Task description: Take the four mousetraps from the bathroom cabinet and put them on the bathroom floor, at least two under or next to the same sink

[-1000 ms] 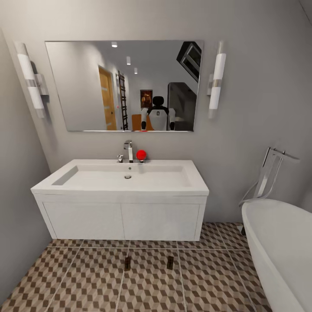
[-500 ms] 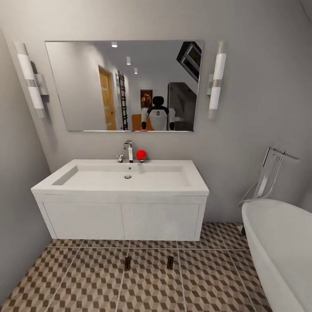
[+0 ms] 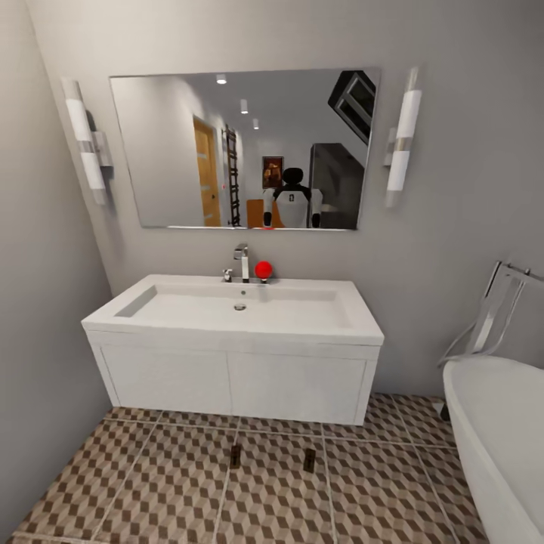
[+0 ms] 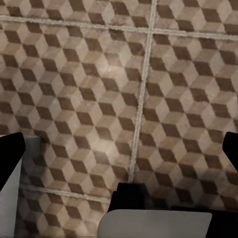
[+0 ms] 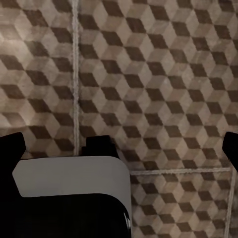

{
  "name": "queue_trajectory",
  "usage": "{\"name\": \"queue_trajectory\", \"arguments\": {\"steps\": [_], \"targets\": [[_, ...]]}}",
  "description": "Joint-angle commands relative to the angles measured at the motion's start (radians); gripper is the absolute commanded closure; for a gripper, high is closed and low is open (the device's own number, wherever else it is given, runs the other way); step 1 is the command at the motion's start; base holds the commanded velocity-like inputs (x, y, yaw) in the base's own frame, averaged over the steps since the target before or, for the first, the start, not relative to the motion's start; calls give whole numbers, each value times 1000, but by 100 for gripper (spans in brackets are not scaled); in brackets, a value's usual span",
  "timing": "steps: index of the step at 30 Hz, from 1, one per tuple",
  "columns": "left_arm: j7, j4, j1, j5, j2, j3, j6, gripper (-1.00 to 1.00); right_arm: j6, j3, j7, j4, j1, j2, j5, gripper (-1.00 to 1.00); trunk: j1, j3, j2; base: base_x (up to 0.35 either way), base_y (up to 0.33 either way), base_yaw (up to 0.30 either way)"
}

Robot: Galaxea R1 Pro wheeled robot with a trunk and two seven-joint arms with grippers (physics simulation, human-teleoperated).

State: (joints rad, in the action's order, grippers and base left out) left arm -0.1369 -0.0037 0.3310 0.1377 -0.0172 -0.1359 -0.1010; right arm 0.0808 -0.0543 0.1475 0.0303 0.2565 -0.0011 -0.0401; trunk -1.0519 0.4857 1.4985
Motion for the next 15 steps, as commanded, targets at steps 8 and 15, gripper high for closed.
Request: {"name": "queue_trajectory", "arguments": {"steps": [8, 15], "targets": [[-3, -1, -4, 5, -1, -10, -8, -100, 8, -6, 1, 3, 1, 1, -5, -100, 0, 1, 1, 0, 0, 262], [-3, -1, -5, 5, -3, -10, -9, -100, 8, -6, -2, 2, 1, 3, -6, -100, 0, 1, 1, 0, 0, 269]]}}
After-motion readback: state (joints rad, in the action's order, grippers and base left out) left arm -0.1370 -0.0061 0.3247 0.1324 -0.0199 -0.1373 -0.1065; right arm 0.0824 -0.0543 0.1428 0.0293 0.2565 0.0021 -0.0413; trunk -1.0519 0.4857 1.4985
